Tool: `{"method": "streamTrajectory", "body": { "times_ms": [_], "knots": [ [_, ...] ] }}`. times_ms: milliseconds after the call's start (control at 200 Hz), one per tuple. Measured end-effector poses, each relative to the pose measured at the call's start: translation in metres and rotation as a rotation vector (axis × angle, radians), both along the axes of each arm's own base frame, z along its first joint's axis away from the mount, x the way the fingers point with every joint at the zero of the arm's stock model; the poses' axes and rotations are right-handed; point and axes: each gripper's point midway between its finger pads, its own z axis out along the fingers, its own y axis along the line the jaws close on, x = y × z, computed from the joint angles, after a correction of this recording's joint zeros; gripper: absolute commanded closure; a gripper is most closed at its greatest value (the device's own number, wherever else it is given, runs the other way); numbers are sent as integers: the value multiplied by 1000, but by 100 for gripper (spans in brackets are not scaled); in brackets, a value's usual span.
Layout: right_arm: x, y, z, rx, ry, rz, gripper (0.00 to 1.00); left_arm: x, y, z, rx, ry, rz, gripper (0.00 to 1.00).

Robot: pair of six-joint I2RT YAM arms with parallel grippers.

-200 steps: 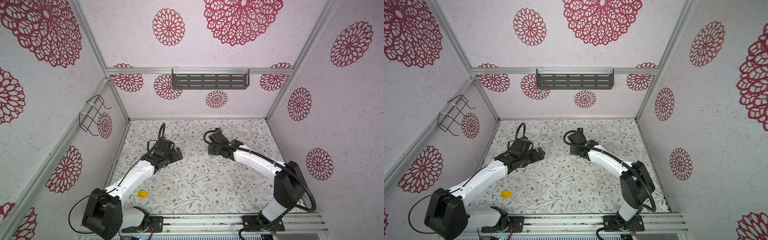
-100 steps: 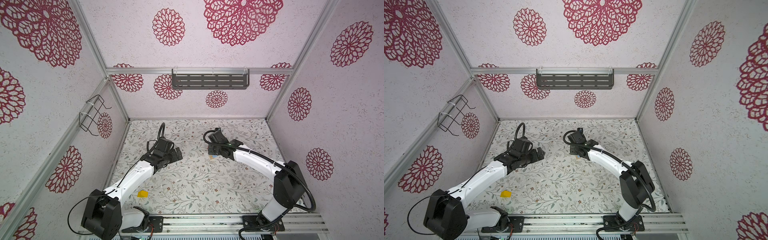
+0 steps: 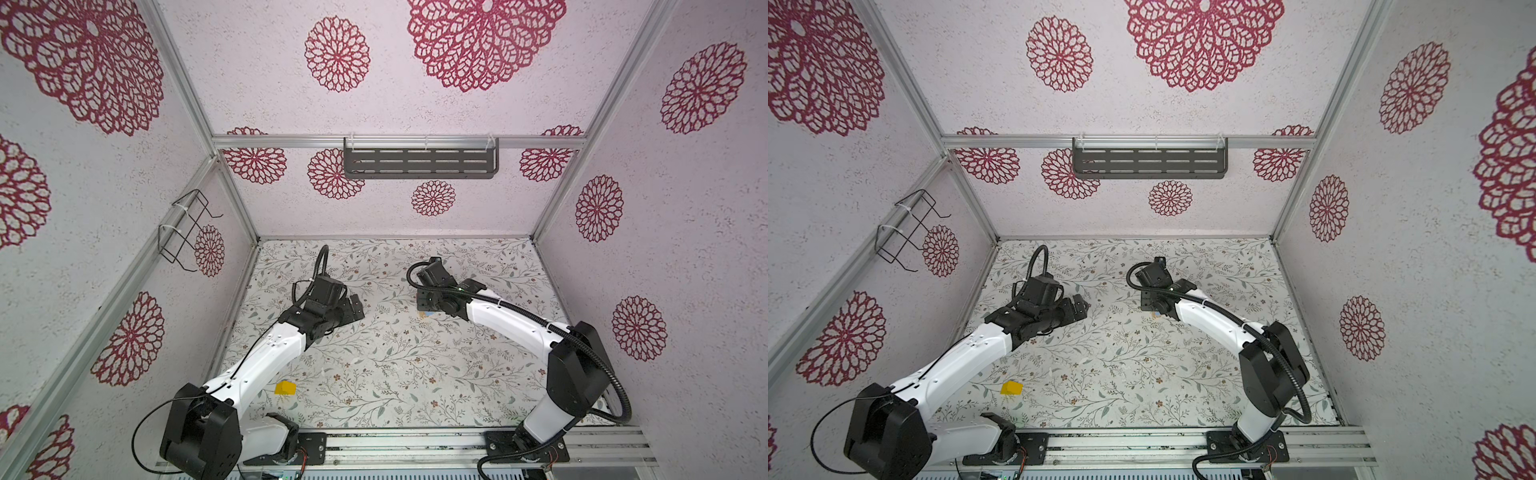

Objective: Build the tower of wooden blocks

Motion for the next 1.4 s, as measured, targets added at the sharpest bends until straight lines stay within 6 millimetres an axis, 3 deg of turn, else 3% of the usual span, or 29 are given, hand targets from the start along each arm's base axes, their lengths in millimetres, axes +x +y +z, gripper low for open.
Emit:
{"method": "streamTrajectory", "body": {
  "times_ms": [610,941,1046,1216,1401],
  "knots": [
    [-2,-2,2,-22,-2,25,41,-3,6,1,15,4,19,3],
    [-28,-5,6,-65,61,156,53,-4,7,0,16,3,25,3],
    [-41,1,-2,-65,94,212,55,-10,10,-5,22,10,29,3],
    [-70,13,-24,-101,161,326,48,-17,16,-17,39,32,38,3],
    [-79,26,-48,-134,211,411,50,-25,21,-26,47,46,48,3]
  ]
}}
